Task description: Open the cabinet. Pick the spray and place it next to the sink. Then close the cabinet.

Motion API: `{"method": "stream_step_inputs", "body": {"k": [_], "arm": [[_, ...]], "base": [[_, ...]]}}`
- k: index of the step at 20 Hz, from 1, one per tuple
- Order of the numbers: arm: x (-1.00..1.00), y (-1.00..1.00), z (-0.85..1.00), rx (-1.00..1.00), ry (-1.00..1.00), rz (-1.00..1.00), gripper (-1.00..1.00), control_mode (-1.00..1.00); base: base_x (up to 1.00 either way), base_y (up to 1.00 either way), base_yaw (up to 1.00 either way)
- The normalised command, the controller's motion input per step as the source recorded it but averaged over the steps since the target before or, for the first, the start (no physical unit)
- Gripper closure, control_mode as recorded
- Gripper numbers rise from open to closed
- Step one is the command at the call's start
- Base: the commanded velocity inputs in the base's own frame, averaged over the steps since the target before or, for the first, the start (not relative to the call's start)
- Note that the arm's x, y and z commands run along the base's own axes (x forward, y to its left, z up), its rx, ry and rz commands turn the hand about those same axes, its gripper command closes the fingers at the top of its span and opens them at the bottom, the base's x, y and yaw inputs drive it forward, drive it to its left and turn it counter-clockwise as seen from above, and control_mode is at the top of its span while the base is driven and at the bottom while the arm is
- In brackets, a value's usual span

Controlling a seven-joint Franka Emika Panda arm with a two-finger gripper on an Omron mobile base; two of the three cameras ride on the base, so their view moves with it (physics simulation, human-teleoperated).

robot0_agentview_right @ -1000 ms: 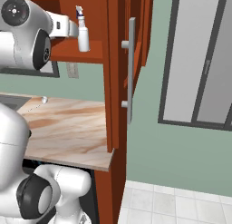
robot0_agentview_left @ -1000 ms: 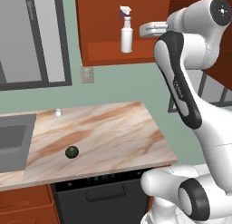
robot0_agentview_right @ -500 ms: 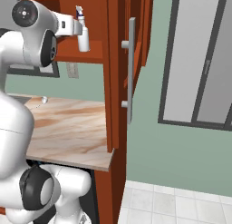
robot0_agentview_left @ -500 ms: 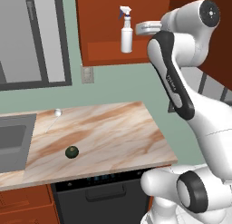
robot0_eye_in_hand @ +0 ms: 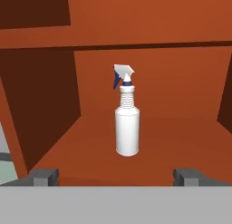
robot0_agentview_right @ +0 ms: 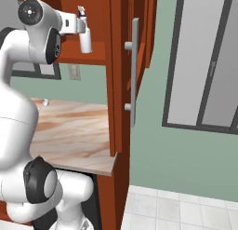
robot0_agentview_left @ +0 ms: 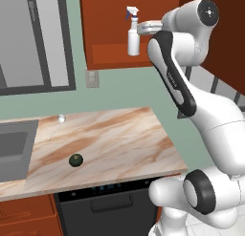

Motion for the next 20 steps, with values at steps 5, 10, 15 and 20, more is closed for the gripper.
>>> {"method": "stream_step_inputs", "body": {"k": [5, 10, 15, 20], "arm": [[0.30, 0.04, 0.00, -0.01, 0.00, 0.00, -1.00, -1.00], [0.31, 0.00, 0.00, 0.00, 0.00, 0.00, -1.00, -1.00], [0.28, 0.00, 0.00, 0.00, 0.00, 0.00, -1.00, -1.00], [0.27, 0.00, 0.00, 0.00, 0.00, 0.00, -1.00, -1.00]], "base": [[0.00, 0.00, 0.00], [0.00, 0.00, 0.00], [0.00, 0.00, 0.00], [0.00, 0.00, 0.00]]}}
